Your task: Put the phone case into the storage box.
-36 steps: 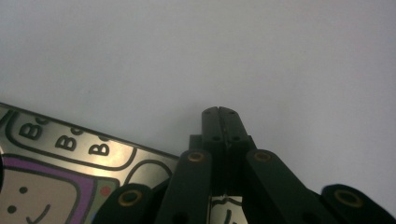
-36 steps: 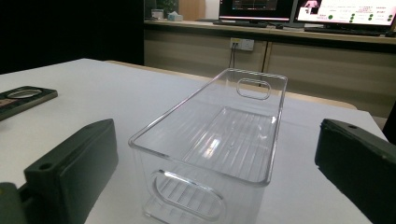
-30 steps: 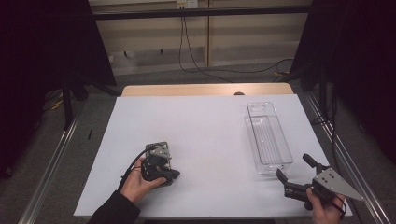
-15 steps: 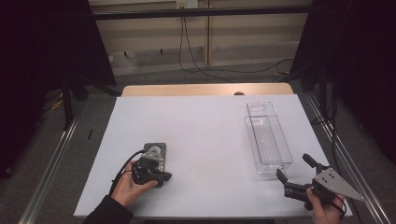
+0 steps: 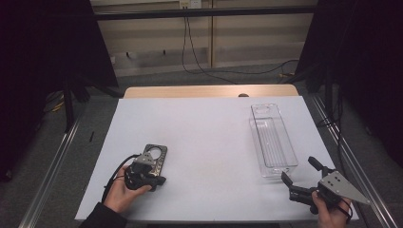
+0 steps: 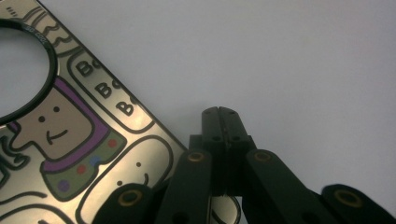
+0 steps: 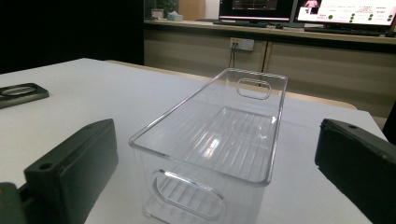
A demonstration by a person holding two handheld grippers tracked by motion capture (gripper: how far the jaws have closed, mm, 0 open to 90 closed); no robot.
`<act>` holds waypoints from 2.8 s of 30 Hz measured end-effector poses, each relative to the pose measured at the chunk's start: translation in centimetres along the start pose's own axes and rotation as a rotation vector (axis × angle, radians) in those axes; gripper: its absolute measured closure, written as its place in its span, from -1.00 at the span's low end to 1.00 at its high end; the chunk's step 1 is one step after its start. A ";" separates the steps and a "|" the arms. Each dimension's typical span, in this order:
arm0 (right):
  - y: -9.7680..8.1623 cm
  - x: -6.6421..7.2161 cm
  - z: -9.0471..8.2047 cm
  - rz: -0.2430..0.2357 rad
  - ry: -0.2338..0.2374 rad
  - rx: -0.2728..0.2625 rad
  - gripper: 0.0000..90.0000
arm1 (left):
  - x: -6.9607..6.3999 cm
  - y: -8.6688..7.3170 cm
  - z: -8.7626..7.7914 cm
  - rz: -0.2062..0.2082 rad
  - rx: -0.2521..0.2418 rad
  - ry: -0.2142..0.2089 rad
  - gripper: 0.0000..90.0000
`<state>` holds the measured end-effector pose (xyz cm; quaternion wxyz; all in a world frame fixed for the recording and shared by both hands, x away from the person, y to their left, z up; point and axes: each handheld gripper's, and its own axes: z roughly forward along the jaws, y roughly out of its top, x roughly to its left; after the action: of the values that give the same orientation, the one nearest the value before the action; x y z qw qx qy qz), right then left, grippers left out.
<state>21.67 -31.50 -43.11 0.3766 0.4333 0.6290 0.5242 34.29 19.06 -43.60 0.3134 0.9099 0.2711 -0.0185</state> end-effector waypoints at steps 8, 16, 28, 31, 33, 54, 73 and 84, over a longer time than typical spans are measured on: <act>0.0 0.0 0.0 0.000 0.005 0.002 -1.00 | 0.2 -0.5 -0.5 -0.002 0.003 0.019 1.00; 0.0 0.0 0.0 -0.005 0.008 0.006 -1.00 | 0.4 -1.0 -0.9 -0.026 -0.008 0.026 1.00; 0.0 0.0 0.0 -0.006 0.006 0.005 -1.00 | 0.6 -1.4 -1.3 -0.042 -0.011 0.027 0.98; 0.0 0.0 0.0 -0.007 0.006 0.005 -1.00 | 0.3 -1.5 -1.3 -0.037 -0.020 0.026 0.93; 0.0 0.0 0.0 -0.007 0.006 0.005 -1.00 | 0.3 -1.5 -1.4 -0.028 -0.040 0.020 0.91; 0.1 0.1 0.5 -0.005 0.019 0.002 -1.00 | 0.0 -2.5 -5.3 -0.078 -0.264 0.227 -0.66; 0.1 0.1 0.7 -0.005 0.027 0.001 -1.00 | 2.9 -0.3 -3.8 -0.179 -0.168 0.298 -0.90; 0.1 0.2 0.8 -0.005 0.032 0.003 -1.00 | 4.2 0.4 -2.4 -0.223 -0.014 0.295 -0.90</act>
<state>22.38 -31.06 -43.15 0.3672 0.4239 0.6368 0.5291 37.73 22.18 -42.24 0.2723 0.8649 0.4134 0.0825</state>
